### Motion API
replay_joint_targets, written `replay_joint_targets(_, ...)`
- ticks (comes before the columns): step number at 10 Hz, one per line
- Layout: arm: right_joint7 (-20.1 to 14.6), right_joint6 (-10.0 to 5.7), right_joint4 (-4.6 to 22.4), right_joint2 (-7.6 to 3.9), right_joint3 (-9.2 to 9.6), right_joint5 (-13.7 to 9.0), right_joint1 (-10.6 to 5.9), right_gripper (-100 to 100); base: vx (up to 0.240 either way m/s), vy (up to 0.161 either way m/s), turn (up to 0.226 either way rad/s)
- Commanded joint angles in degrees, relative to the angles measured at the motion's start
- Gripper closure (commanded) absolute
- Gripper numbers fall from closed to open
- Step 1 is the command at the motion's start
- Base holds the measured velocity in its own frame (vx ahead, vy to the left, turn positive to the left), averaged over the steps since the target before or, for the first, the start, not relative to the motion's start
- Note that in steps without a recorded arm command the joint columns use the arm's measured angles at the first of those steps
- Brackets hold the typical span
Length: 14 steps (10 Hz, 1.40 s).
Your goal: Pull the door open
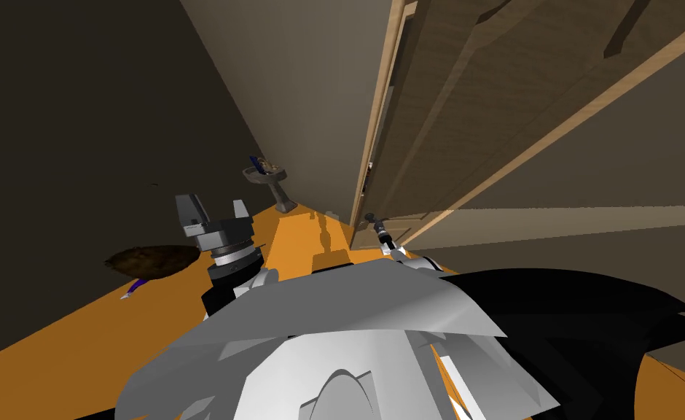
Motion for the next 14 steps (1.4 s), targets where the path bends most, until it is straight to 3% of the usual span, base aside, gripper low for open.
replay_joint_targets(1, -0.75, -1.02, 1.04, 0.11, 0.15, 1.33, -0.83, 100, -0.209, -0.082, 0.103)
replay_joint_targets(4, -1.21, -1.50, 1.94, 0.00, 0.05, 2.04, -1.37, 100, -0.166, -0.061, 0.055)
replay_joint_targets(5, -2.80, -2.92, 1.88, -0.76, 1.06, 2.88, -0.44, 100, -0.159, -0.043, 0.127)
replay_joint_targets(10, -6.90, -7.04, 1.52, -3.28, 3.63, 4.93, 1.67, 100, -0.209, -0.080, 0.099)
replay_joint_targets(12, -8.13, -8.28, 1.41, -4.03, 4.39, 5.55, 2.31, 100, -0.184, -0.078, 0.082)
replay_joint_targets(13, -7.75, -7.91, 1.82, -3.72, 4.22, 5.37, 2.04, 100, -0.074, -0.030, 0.016)
replay_joint_targets(14, -8.83, -9.55, 1.69, -4.44, 4.68, 5.95, 3.20, 100, -0.117, -0.043, 0.153)
